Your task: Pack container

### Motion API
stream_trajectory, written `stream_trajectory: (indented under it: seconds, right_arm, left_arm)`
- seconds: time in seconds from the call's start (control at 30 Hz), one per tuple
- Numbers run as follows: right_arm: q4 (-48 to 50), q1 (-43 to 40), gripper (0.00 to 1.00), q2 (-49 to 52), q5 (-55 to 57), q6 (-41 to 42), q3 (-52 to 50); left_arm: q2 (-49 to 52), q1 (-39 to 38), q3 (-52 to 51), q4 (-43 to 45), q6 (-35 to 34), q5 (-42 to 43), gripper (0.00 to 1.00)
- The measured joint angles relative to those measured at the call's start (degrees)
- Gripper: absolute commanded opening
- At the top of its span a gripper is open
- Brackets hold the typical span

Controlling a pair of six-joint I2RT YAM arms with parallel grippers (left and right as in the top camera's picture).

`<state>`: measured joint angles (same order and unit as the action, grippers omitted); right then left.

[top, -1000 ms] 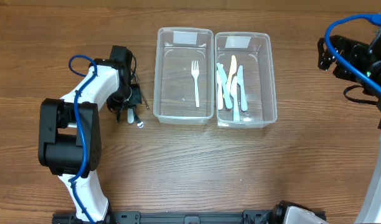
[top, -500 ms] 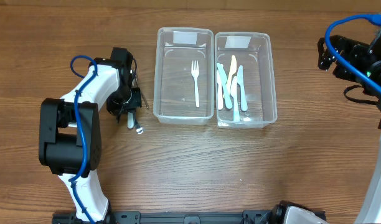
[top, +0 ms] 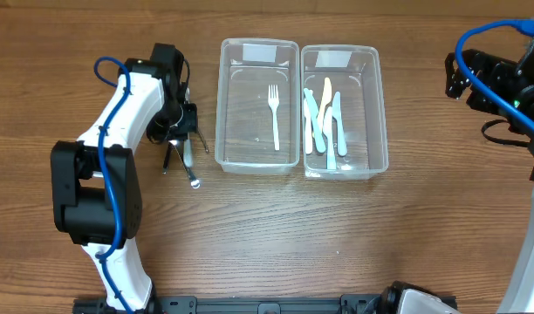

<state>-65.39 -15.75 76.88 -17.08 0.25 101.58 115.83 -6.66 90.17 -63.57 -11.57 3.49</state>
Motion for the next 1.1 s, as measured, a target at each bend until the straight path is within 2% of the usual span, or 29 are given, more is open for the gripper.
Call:
stream_trajectory:
  seconds: [0.3, 0.37, 0.4, 0.5, 0.73, 0.83, 1.1]
  right_arm:
    - [-0.04, 0.00, 1.00, 0.00, -0.02, 0.00, 0.00]
    - [-0.02, 0.00, 1.00, 0.00, -0.02, -0.02, 0.00]
    - [0.00, -0.02, 1.00, 0.00, -0.02, -0.02, 0.00]
    - [-0.04, 0.00, 1.00, 0.00, -0.02, -0.02, 0.00]
    - [-0.04, 0.00, 1.00, 0.00, -0.02, -0.02, 0.00]
    - [-0.04, 0.00, 1.00, 0.00, -0.02, 0.00, 0.00]
    - [-0.04, 0.00, 1.00, 0.00, 0.00, -0.02, 0.00]
  left_arm:
    - [-0.42, -2.03, 16.35, -5.95, 1.29, -0.02, 0.05]
    - [-1.03, -2.67, 17.55, -6.38, 1.11, -0.04, 0.11]
    - [-1.38, -2.82, 17.68, -6.75, 0.79, 0.00, 0.20]
    - [-1.64, -2.91, 17.18, -6.62, -0.68, -0.04, 0.29]
    - [-0.35, -2.75, 8.63, -0.17, -6.01, 0.61, 0.30]
    - [1.33, -2.75, 5.27, 2.34, -7.02, 1.49, 0.34]
    - [5.64, -2.73, 1.60, 4.00, -11.32, 1.20, 0.36]
